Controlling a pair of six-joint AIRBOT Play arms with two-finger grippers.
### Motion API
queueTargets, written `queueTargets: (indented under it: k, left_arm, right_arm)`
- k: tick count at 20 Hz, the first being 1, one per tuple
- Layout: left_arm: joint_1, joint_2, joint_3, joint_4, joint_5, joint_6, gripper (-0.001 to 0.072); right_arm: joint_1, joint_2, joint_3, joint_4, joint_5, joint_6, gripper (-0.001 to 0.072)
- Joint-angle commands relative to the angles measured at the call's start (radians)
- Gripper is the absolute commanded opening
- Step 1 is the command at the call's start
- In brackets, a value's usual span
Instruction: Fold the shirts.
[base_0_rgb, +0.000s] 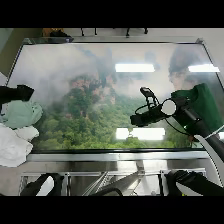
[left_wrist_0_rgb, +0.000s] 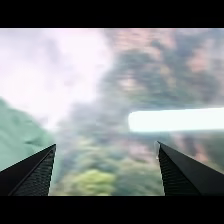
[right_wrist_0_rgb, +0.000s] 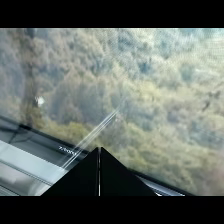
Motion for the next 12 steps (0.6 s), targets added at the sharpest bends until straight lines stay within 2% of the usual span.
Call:
queueTargets:
  k: [1, 4, 7, 12]
  left_arm:
    - [0.002, -0.191, 0.143, 0.327, 0.043, -0.064, 0.0704]
    - [0.014, -0.367, 0.202, 0.496, 0.028, -0.175, 0.0705]
    - [0.078, -0.513, 0.202, 0.525, -0.050, -0.248, 0.0704]
    - [0.169, -0.680, 0.202, 0.523, -0.101, -0.266, 0.0703]
  right_arm:
    - [0.001, -0.003, 0.000, 0.000, -0.001, 0.000, 0.0016]
    - [0.001, -0.007, 0.000, 0.000, -0.005, 0.000, 0.0016]
    - [0.001, -0.018, 0.000, 0.000, -0.005, 0.000, 0.0016]
    - [0.001, -0.042, 0.000, 0.000, -0.004, 0.000, 0.0016]
